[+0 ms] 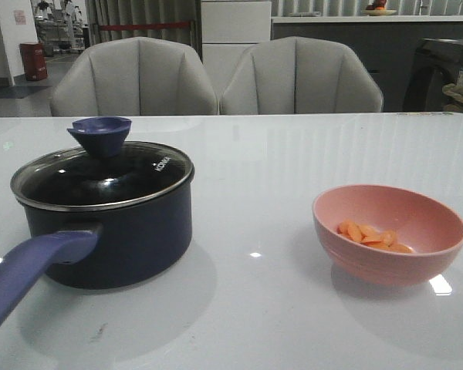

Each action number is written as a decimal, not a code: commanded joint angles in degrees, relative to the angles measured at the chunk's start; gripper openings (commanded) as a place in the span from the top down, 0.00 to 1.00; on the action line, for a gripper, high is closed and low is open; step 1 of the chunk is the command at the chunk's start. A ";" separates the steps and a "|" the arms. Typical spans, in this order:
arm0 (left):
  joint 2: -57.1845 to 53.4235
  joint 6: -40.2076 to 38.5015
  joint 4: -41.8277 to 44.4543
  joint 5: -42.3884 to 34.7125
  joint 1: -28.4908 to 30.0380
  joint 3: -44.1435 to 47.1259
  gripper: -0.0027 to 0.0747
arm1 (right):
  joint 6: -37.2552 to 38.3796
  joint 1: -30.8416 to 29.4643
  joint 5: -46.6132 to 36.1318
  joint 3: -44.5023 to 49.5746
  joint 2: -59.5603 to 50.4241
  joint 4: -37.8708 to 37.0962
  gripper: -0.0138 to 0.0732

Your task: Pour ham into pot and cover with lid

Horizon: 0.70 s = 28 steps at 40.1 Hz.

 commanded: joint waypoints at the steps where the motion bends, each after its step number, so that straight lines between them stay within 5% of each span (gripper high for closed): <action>1: 3.55 -0.44 -0.51 -2.60 0.06 -2.34 0.81 | -0.14 -0.02 -4.85 0.65 -1.13 -0.58 0.66; 19: 10.01 -0.44 -0.61 -3.80 0.06 -1.59 0.78 | -0.14 -0.02 -4.85 0.65 -1.13 -0.58 0.66; 28: 11.16 -0.44 -0.61 -4.08 0.06 -1.95 0.46 | -0.14 -0.02 -4.85 0.65 -1.13 -0.58 0.66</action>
